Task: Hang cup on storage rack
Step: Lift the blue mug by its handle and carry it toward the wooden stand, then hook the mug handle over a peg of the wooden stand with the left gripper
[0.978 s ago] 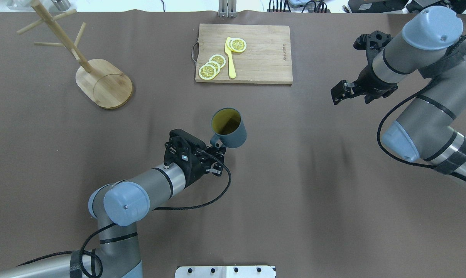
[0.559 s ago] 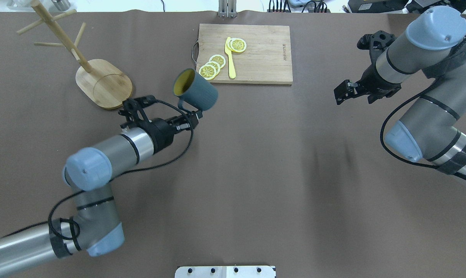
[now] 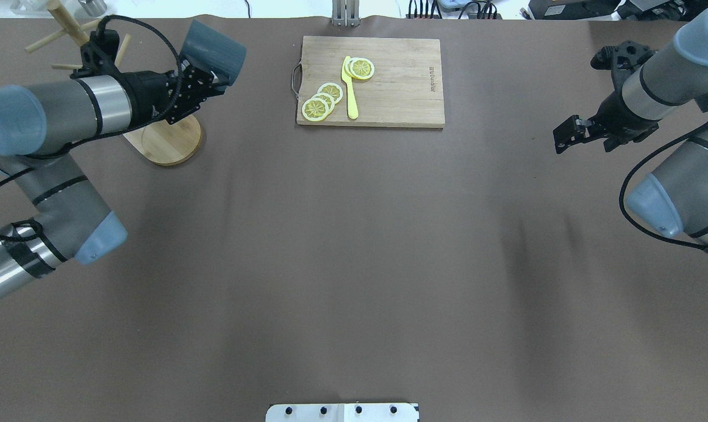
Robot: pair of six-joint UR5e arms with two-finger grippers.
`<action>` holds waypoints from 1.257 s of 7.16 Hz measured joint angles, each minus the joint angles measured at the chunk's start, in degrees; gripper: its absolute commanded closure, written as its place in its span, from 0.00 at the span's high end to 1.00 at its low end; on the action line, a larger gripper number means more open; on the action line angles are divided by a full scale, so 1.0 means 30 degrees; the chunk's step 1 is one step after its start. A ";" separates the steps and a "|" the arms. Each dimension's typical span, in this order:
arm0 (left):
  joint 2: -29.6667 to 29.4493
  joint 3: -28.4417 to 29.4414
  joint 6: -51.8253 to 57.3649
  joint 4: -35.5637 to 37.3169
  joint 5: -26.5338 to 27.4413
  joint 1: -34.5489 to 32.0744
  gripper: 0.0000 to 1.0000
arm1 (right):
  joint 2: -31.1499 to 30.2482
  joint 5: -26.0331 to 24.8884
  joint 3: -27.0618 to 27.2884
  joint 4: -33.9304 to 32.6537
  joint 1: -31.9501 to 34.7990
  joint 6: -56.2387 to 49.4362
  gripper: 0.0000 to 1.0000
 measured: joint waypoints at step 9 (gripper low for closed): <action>-0.0171 0.6208 -1.7221 -1.2876 0.1723 -0.2570 0.00 | -0.0152 -0.0025 -0.0140 0.0021 0.0167 -0.0006 1.00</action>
